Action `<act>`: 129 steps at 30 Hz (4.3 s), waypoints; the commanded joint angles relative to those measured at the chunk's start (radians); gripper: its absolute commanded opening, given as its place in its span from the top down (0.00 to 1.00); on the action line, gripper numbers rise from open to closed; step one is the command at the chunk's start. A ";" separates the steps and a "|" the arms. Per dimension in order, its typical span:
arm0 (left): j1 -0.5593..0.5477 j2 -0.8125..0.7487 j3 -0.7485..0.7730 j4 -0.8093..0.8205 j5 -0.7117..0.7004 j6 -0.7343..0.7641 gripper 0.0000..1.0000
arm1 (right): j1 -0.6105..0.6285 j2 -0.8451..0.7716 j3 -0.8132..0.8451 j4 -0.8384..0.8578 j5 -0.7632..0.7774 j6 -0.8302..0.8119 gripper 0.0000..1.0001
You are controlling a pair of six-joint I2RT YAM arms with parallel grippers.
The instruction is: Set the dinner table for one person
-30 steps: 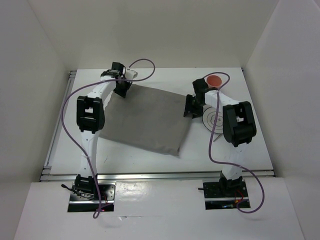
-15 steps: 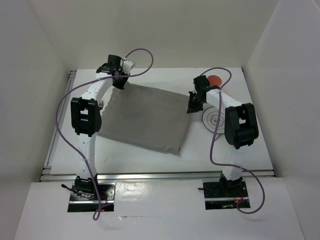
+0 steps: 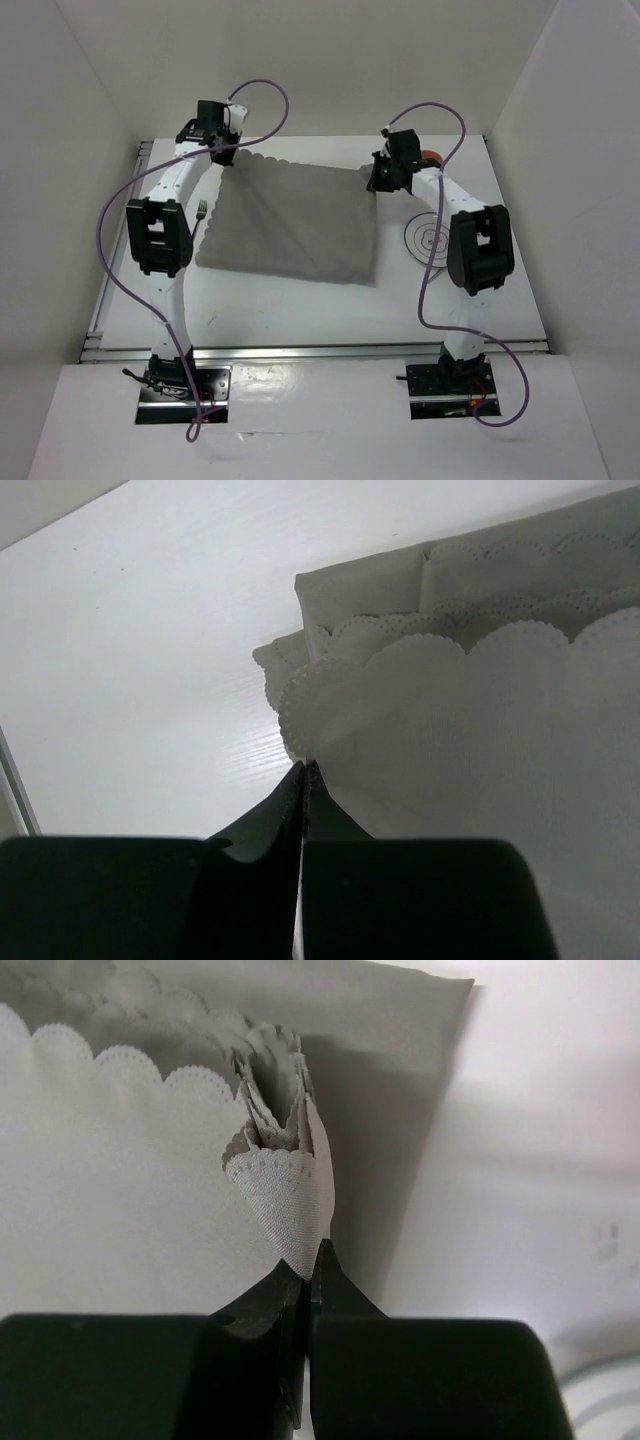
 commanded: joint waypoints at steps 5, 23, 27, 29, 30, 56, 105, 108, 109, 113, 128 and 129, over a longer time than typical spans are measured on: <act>0.017 0.028 -0.050 0.094 -0.106 -0.038 1.00 | 0.010 0.137 0.147 0.130 0.074 -0.059 1.00; 0.017 0.116 0.056 -0.024 -0.286 -0.110 0.43 | 0.178 -0.037 0.100 -0.104 0.247 -0.032 0.25; 0.017 0.053 0.076 -0.084 -0.321 -0.119 0.07 | 0.224 -0.154 -0.101 -0.186 0.211 0.080 0.67; 0.008 -0.007 0.019 -0.094 -0.356 -0.084 0.06 | 0.258 -0.205 -0.192 -0.210 0.188 0.131 0.83; -0.012 -0.081 -0.011 -0.094 -0.365 -0.073 0.06 | 0.270 -0.232 -0.217 -0.221 0.179 0.146 0.93; -0.264 -0.337 -0.938 -0.073 -0.159 0.079 0.21 | 0.142 -0.334 -0.642 -0.318 0.217 0.493 1.00; 0.086 -0.505 -0.720 -0.143 -0.283 -0.073 0.13 | -0.013 -0.634 -0.867 -0.170 0.049 0.568 1.00; 0.086 -0.505 -0.720 -0.143 -0.283 -0.082 0.13 | -0.013 -0.643 -0.878 -0.196 0.018 0.577 1.00; 0.086 -0.505 -0.720 -0.143 -0.283 -0.082 0.13 | -0.013 -0.654 -0.878 -0.221 0.018 0.587 1.00; 0.086 -0.515 -0.729 -0.153 -0.264 -0.082 0.13 | -0.013 -0.708 -0.887 -0.253 0.056 0.613 0.99; -0.242 -0.835 -0.983 -0.110 -0.246 0.259 0.12 | -0.013 -0.697 -0.795 -0.310 0.097 0.570 0.19; -0.242 -0.811 -0.983 -0.120 -0.246 0.234 0.12 | -0.013 -0.714 -0.777 -0.327 0.114 0.561 0.18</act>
